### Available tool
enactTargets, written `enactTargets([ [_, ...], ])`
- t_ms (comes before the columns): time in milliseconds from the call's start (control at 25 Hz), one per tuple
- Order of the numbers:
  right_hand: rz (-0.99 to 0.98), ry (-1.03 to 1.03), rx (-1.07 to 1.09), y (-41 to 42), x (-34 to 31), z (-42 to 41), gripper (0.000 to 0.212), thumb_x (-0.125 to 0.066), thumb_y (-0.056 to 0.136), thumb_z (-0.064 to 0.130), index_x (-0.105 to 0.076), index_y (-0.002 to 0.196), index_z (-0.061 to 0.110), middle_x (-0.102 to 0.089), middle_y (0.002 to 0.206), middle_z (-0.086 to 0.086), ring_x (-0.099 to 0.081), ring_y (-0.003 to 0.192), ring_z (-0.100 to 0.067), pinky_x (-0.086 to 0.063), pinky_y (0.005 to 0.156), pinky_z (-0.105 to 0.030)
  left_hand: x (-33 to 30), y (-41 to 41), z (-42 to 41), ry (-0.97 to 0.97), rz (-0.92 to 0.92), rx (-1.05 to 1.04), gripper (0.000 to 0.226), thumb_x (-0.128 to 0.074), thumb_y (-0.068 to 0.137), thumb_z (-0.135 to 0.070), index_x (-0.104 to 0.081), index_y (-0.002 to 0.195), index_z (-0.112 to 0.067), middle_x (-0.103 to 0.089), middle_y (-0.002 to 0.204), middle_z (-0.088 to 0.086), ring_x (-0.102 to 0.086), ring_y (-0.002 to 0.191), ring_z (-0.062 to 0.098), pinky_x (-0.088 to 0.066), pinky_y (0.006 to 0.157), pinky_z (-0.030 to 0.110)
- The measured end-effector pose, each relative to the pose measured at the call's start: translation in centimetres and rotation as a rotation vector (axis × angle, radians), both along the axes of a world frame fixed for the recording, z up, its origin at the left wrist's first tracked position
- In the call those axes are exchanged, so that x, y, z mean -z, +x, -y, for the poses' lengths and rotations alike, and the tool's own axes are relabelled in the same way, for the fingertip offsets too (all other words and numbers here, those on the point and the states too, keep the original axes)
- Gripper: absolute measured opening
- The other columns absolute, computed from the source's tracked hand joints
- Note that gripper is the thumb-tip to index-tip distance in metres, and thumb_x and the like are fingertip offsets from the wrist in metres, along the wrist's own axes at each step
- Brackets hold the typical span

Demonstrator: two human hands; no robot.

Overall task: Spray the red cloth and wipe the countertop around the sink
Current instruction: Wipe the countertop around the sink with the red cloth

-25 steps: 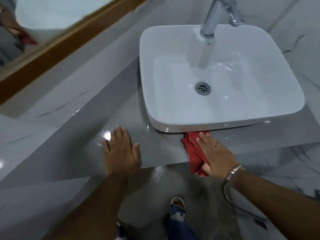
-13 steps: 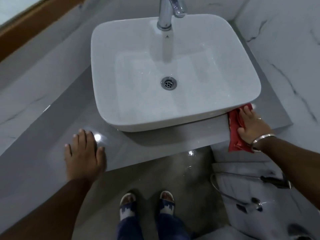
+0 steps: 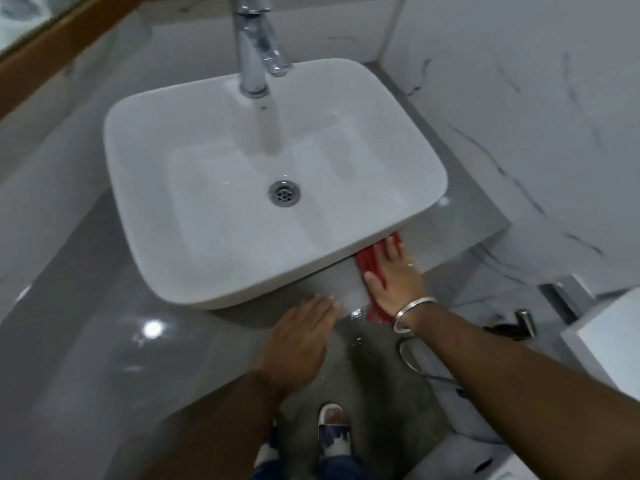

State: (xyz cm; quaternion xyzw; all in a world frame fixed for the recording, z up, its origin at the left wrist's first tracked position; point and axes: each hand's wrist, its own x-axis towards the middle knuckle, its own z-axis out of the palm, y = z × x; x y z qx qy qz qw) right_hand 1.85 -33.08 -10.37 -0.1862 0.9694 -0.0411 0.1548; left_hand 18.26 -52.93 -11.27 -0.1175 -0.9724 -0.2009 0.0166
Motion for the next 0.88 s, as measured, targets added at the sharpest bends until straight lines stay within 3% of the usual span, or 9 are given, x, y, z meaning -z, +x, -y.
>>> enactTargets([
  [120,-0.057,0.002,-0.089,-1.9,1.1,-2.5,0.063,-0.036,0.094,0.041,-0.021,0.151,0.02,-0.014,0.161,-0.013,-0.011,0.147,-0.036,-0.006,0.117,-0.041,0.4,-6.3,-3.7,-0.02,0.084,-0.033,0.059,-0.051,0.093,-0.022,-0.041,0.147,-0.004,-0.043,0.154,0.015,-0.038,0.143,0.031,-0.032,0.116,0.046],
  [280,-0.128,0.086,0.311,-10.2,1.3,-9.3,0.059,-0.036,0.098,0.03,-0.016,0.152,0.019,-0.007,0.162,-0.017,-0.011,0.146,-0.042,-0.016,0.119,-0.051,2.0,-7.9,-4.3,-0.102,0.071,-0.057,0.064,-0.031,0.097,-0.041,-0.04,0.148,-0.004,-0.039,0.156,0.015,-0.036,0.144,0.031,-0.024,0.116,0.046],
  [400,-0.054,0.115,0.418,-14.7,0.1,-11.9,0.058,-0.036,0.099,0.029,-0.016,0.152,0.017,-0.006,0.161,-0.02,-0.01,0.144,-0.045,-0.017,0.118,-0.051,2.5,-7.9,-4.5,-0.179,0.045,-0.047,0.065,-0.03,0.099,-0.045,-0.034,0.151,-0.006,-0.031,0.16,0.012,-0.027,0.148,0.027,-0.017,0.117,0.044],
  [520,-0.067,0.112,0.261,-12.8,-0.2,-10.7,0.062,-0.039,0.096,0.027,-0.016,0.152,0.014,-0.009,0.161,-0.021,-0.011,0.145,-0.044,-0.017,0.118,-0.052,2.0,-8.0,-4.3,-0.237,0.081,-0.049,0.065,-0.027,0.1,-0.046,-0.037,0.15,-0.007,-0.033,0.159,0.011,-0.03,0.147,0.027,-0.017,0.118,0.042],
  [600,-0.084,0.085,-0.006,-8.3,0.0,-8.6,0.066,-0.043,0.093,0.031,-0.018,0.152,0.017,-0.011,0.161,-0.019,-0.014,0.145,-0.044,-0.021,0.116,-0.053,1.4,-8.2,-4.4,-0.27,0.118,-0.046,0.067,-0.016,0.102,-0.047,-0.041,0.148,-0.005,-0.036,0.157,0.013,-0.035,0.145,0.029,-0.021,0.117,0.043],
  [720,0.015,-0.028,-0.325,-3.8,0.0,-6.4,0.07,-0.042,0.091,0.049,-0.015,0.152,0.027,-0.006,0.163,-0.01,-0.006,0.147,-0.037,-0.012,0.118,-0.052,0.2,-8.5,-4.8,-0.292,0.243,-0.051,0.071,-0.009,0.101,-0.05,-0.035,0.152,-0.008,-0.028,0.161,0.012,-0.03,0.148,0.028,-0.017,0.121,0.04],
  [800,0.025,-0.065,-0.299,-3.8,-0.1,-6.5,0.078,-0.035,0.087,0.066,-0.01,0.152,0.031,-0.001,0.163,-0.01,-0.001,0.147,-0.037,-0.011,0.118,-0.053,-0.9,-9.0,-4.9,-0.23,0.389,-0.082,0.067,-0.021,0.1,-0.05,-0.018,0.157,-0.015,-0.01,0.166,0.005,-0.014,0.153,0.023,-0.012,0.123,0.039],
  [880,0.005,-0.24,0.021,-3.4,-0.2,-7.6,0.081,-0.036,0.087,0.067,-0.009,0.152,0.028,-0.004,0.162,-0.014,-0.001,0.147,-0.039,-0.014,0.116,-0.054,-3.1,-9.8,-5.5,-0.191,0.394,-0.068,0.062,-0.038,0.098,-0.038,-0.031,0.153,-0.011,-0.025,0.163,0.008,-0.029,0.148,0.029,-0.026,0.119,0.041],
])
